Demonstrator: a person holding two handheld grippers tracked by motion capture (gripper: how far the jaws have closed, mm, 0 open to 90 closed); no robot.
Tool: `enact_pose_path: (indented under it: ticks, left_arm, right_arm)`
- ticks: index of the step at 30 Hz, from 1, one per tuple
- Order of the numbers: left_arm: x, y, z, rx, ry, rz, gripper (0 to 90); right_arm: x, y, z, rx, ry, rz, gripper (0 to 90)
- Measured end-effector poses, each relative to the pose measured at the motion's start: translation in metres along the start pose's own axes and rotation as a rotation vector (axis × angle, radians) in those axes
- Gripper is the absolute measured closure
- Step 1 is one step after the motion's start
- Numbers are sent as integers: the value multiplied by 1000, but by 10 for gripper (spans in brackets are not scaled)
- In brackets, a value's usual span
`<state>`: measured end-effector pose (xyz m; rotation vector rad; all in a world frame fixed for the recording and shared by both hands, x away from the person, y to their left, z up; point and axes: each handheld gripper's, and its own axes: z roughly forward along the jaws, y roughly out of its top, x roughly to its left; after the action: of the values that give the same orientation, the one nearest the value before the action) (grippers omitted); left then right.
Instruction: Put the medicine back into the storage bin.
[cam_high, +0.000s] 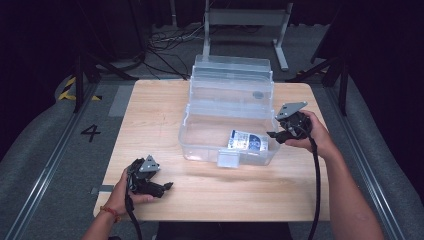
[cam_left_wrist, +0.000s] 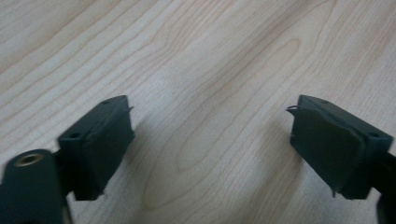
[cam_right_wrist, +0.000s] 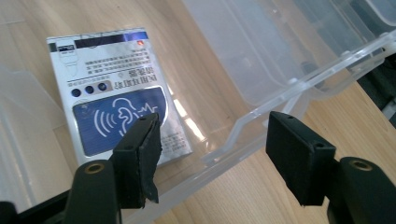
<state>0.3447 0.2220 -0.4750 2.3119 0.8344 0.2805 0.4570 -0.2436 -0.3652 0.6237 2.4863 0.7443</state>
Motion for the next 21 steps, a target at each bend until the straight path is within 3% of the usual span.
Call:
enact_pose_path:
  ticks: [4,8,14,21]
  left_arm:
    - [-4,12,-4,-6,5,44,184]
    - [-8,31,-17,-41,-3,82,195]
    - [-12,71,-34,-98,3,146,199]
    - [-15,113,-33,-89,2,222,200]
  right_arm:
    - [-8,0,-3,-20,11,30,366]
    - [-19,2,-9,-51,-14,87,366]
    - [-43,13,-21,-112,-10,147,358]
    - [-60,35,-26,-107,-31,126,364]
